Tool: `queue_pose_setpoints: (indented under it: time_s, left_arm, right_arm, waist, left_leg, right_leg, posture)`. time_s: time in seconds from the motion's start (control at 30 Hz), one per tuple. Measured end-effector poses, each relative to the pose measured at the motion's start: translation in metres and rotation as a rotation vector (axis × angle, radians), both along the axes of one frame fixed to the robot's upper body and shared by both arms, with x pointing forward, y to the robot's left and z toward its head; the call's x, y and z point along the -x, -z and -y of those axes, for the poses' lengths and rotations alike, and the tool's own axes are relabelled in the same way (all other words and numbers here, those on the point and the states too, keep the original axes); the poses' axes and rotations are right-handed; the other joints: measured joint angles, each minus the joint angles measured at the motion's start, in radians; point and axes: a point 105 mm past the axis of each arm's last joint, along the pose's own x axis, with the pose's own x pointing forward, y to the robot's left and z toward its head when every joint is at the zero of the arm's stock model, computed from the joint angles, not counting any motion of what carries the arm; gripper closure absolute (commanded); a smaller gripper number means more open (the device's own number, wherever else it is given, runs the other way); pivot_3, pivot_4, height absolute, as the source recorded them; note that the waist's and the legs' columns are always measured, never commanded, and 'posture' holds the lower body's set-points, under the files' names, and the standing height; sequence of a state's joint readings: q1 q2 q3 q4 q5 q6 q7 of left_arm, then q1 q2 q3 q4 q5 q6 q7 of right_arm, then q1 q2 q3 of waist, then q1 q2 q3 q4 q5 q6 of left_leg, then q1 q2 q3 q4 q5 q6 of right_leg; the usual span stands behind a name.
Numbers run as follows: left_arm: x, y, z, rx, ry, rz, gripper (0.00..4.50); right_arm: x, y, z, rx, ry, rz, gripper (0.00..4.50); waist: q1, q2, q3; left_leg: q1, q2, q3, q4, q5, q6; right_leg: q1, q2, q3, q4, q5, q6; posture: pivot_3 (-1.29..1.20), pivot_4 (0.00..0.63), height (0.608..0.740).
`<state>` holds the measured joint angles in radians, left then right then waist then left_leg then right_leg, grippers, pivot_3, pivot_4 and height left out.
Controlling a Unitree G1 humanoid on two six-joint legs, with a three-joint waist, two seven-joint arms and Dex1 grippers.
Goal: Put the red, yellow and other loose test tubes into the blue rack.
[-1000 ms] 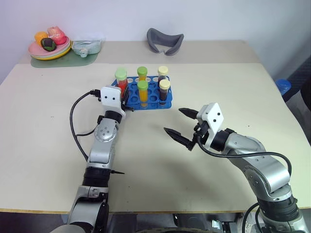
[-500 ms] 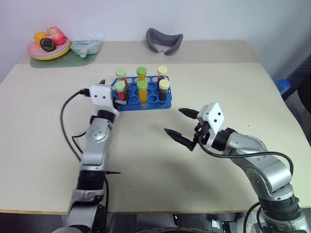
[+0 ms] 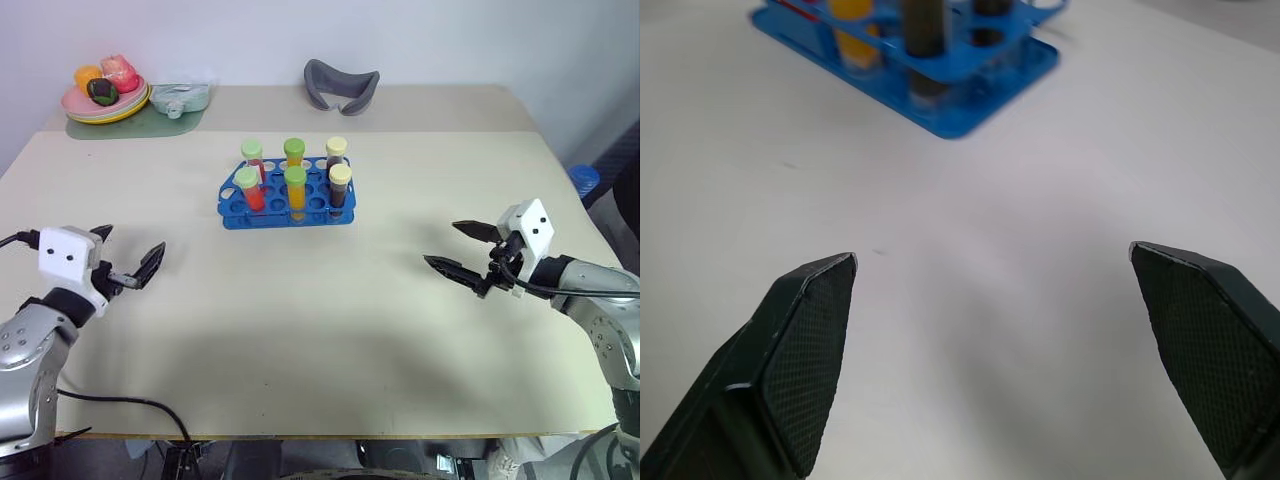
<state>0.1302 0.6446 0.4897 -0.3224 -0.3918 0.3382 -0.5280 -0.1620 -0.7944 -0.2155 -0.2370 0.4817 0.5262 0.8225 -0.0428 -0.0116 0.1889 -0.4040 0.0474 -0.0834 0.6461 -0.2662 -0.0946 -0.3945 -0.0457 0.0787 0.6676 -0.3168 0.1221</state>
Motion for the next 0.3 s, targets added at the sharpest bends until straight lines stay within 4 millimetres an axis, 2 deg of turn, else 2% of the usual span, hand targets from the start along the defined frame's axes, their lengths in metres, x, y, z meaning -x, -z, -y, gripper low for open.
queue_pose_setpoints:
  time_s: [0.3]
  left_arm:
    - [0.01, 0.013, 0.008, 0.047, -0.027, -0.005, 0.05]
  right_arm:
    - [-0.005, 0.002, -0.006, 0.0, -0.012, 0.029, 0.0]
  waist:
    - [0.0, 0.0, 0.0]
  left_leg:
    - [0.001, 0.0, 0.0, 0.0, 0.0, 0.0]
  right_leg:
    - [0.0, 0.0, 0.0, 0.0, 0.0, 0.0]
  posture:
    - [0.0, 0.15, 0.74]
